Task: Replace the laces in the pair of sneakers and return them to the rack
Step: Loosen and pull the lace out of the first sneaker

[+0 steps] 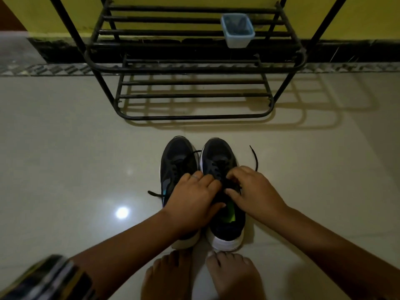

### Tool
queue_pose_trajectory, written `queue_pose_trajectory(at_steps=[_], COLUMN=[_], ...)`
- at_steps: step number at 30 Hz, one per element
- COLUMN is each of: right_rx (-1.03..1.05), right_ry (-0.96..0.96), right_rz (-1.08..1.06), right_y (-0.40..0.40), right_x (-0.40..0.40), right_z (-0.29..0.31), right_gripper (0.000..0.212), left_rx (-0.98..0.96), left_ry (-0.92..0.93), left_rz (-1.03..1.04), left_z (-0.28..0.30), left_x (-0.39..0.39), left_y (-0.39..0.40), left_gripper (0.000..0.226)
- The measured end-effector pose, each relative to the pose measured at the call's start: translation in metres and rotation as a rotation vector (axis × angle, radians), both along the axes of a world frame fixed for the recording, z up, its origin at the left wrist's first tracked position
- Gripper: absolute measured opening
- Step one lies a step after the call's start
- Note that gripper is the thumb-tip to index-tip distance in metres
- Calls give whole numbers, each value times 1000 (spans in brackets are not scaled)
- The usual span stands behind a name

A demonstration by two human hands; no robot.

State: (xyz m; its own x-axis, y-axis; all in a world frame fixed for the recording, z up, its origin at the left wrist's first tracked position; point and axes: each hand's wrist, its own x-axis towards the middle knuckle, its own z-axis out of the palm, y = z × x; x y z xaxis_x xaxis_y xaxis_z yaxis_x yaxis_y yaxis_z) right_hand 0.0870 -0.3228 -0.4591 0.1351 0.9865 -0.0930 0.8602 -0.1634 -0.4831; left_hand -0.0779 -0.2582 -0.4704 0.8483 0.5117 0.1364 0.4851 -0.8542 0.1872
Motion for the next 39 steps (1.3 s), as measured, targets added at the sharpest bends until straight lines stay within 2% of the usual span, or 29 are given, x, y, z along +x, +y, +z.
queue_pose_trajectory(at_steps=[4, 9, 12, 15, 17, 19, 22, 25, 26, 28, 31, 32, 33, 34, 37, 39], right_rx=[12, -19, -31, 6, 64, 134, 201, 209, 189, 114, -13, -16, 4, 36, 170, 238], right_ry=[104, 489, 602, 514, 388, 210, -81, -169, -121, 132, 628, 671, 606, 461, -122, -355], right_rz=[-80, -360, -401, -313, -218, -83, 73, 122, 99, -79, -448, -476, -430, -334, -8, 96], right_y=[1, 1, 0, -2, -6, -9, -10, -7, -6, -4, 4, 5, 4, 2, -4, -5], right_x=[1, 11, 15, 13, 13, 13, 13, 13, 12, 12, 16, 17, 16, 14, 7, 6], right_z=[-9, -12, -14, -14, -15, -17, -16, -13, -13, -16, -16, -15, -13, -12, -12, -13], right_gripper=[23, 18, 24, 21, 19, 20, 27, 29, 29, 24, 23, 25, 26, 24, 22, 30], left_rx=[-104, -168, -129, -28, -2, -36, -133, -135, -94, -69, -164, -197, -200, -191, -139, -126], left_ry=[17, 10, 31, -8, -50, -28, 26, 85, 107, 135, 183, 192, 178, 159, 163, 125], left_rz=[103, 142, 141, 110, -34, -191, -220, -256, -273, -282, -286, -287, -280, -273, -261, -251], left_z=[-6, -8, -7, -4, -5, -10, -17, -20, -20, -22, -16, -16, -16, -17, -21, -23], left_x=[1, -1, 0, 2, 0, -5, -10, -13, -13, -13, -10, -10, -10, -10, -11, -11], left_y=[-2, -5, -8, -16, -27, -35, -34, -29, -30, -29, -28, -27, -27, -28, -30, -30], left_gripper=[27, 27, 28, 31, 32, 31, 34, 43, 46, 41, 45, 50, 51, 50, 41, 37])
